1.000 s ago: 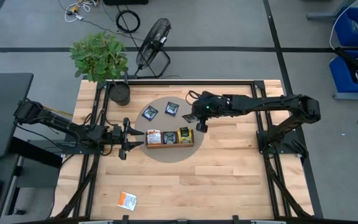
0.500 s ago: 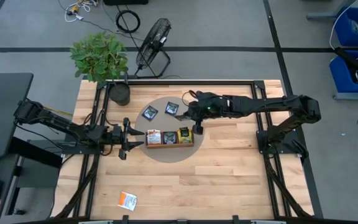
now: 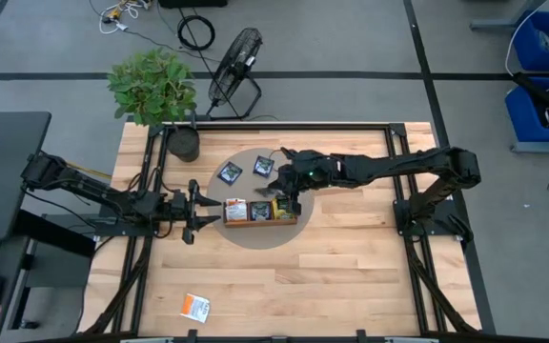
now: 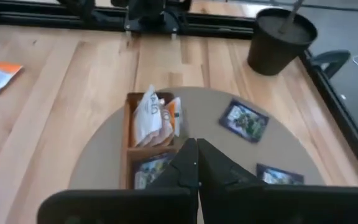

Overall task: Pick & Place Tea
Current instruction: Put the top right purple tea bag into the middle compartment of the wooden organizer

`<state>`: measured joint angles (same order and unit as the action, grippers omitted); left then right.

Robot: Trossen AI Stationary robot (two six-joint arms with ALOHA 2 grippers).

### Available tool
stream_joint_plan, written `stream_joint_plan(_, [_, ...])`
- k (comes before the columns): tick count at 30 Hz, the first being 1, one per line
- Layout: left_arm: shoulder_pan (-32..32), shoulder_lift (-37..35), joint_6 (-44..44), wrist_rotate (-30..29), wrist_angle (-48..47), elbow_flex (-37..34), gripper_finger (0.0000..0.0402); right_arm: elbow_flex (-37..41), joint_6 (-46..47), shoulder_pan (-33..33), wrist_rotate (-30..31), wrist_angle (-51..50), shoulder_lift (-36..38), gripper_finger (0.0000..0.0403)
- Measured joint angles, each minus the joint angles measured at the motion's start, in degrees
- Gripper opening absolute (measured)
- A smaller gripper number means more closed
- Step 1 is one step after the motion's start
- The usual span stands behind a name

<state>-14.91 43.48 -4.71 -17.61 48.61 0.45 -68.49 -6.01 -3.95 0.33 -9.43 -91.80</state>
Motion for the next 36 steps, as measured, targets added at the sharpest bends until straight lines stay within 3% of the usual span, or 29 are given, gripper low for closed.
stream_joint_plan(16, [0.0,0.0,-0.2,-0.2,-0.6,0.0,0.0197,0.0,1.0,2.3,-1.6,7.0,-6.4,0.0001])
stream_joint_plan(18, [0.0,0.0,-0.2,-0.2,-0.4,0.0,0.0197,0.0,0.6,2.9,-4.9,6.6,-6.1,0.0010])
stream_joint_plan(20, [0.0,0.0,-0.2,-0.2,-0.7,0.0,0.0197,0.0,-0.3,3.8,-8.6,6.8,-6.0,0.0027])
stream_joint_plan(23, [0.0,0.0,-0.2,-0.2,-0.6,0.0,0.0197,0.0,-2.0,5.2,-9.3,5.1,-6.2,0.0068])
stream_joint_plan(31, [0.0,0.0,-0.5,-0.2,-0.5,0.0,0.0197,0.0,-7.3,9.6,-3.6,4.1,-11.7,0.0208])
stream_joint_plan(36, [0.0,0.0,-0.7,-0.2,-0.5,0.0,0.0197,-1.5,-8.0,10.1,1.1,4.8,-15.1,0.0261])
